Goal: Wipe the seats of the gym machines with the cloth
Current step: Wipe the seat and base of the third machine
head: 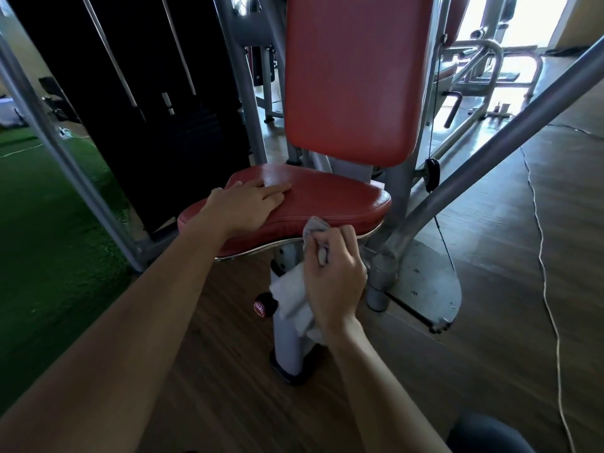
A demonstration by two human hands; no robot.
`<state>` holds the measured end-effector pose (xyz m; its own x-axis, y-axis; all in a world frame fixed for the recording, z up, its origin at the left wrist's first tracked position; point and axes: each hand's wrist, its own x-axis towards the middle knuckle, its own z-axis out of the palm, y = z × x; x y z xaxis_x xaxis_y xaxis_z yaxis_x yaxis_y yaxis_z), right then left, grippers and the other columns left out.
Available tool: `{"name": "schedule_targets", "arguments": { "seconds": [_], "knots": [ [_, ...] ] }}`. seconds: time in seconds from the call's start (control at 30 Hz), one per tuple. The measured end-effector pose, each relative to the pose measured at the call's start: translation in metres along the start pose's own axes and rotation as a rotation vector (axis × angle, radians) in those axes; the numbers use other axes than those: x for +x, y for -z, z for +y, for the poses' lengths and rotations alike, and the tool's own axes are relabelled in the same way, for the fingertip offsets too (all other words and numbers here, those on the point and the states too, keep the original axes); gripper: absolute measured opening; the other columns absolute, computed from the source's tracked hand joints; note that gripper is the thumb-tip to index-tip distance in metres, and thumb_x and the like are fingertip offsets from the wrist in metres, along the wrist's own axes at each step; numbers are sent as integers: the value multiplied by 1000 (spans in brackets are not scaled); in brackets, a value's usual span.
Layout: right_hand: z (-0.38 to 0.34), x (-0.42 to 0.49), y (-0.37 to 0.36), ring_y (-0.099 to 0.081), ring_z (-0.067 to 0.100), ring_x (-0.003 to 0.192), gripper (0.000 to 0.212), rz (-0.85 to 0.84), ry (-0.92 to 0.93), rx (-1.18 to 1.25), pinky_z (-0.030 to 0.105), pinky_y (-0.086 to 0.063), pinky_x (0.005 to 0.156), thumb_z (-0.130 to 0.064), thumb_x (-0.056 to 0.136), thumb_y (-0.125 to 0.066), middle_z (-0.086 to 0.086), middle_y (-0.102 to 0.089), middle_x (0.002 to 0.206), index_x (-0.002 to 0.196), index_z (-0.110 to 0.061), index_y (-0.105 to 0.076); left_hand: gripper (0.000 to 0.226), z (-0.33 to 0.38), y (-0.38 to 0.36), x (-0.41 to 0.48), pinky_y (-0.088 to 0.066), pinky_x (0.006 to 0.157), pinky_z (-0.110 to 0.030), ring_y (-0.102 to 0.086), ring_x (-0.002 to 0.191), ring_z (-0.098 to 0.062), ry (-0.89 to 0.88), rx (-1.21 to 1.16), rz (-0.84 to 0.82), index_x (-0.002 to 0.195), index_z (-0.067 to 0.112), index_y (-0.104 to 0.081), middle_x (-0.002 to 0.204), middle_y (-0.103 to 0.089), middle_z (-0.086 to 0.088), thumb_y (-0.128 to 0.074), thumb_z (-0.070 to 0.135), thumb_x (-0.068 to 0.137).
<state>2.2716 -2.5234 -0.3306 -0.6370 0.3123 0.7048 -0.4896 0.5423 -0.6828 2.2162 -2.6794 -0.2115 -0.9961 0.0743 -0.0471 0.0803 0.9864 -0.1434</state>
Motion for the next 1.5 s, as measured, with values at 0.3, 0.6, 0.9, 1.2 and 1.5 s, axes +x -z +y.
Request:
{"name": "schedule_targets", "arguments": {
  "seconds": [0.3, 0.6, 0.9, 1.2, 1.5],
  "knots": [
    [11, 19, 15, -53, -1, 82, 12, 215, -167, 69, 1, -39, 70, -18, 92, -72, -2, -63, 94, 94, -7, -67, 47, 4, 2, -2, -26, 112, -60, -19, 151, -35, 11, 12, 4, 152, 55, -10, 167, -14, -3, -13, 51, 105],
    [2, 21, 23, -57, 0, 79, 11, 128, -125, 89, 2, -38, 69, -24, 90, -74, -8, -62, 91, 91, -13, -71, 45, 4, 5, -4, -26, 113, -57, -21, 151, -23, 31, -78, 26, 150, 59, -18, 166, -18, 3, -16, 53, 105],
    [18, 51, 49, -62, 4, 103, 21, 292, -531, 303, 16, -50, 81, -36, 96, -63, -7, -63, 113, 114, -27, -68, 44, 2, 4, -1, -29, 112, -55, -23, 151, -18, 47, -159, 38, 146, 63, -21, 164, -24, 9, -19, 57, 103],
    [-9, 44, 11, -18, 9, 151, 50, 139, -677, 326, -6, -5, 103, -18, 106, -43, 1, -26, 163, 154, -11, -33, 43, 6, 4, 1, -29, 114, -54, -25, 149, -17, 87, -157, 52, 145, 63, -23, 163, -25, 10, -20, 56, 103],
    [27, 93, 12, -52, 19, 134, 43, 83, -842, 290, 32, -39, 113, -30, 107, -37, 1, -55, 145, 147, -22, -48, 47, 7, 1, 6, -31, 112, -57, -21, 151, -22, 62, -17, 31, 150, 58, -10, 165, -20, 5, -14, 53, 104]
  ]
}}
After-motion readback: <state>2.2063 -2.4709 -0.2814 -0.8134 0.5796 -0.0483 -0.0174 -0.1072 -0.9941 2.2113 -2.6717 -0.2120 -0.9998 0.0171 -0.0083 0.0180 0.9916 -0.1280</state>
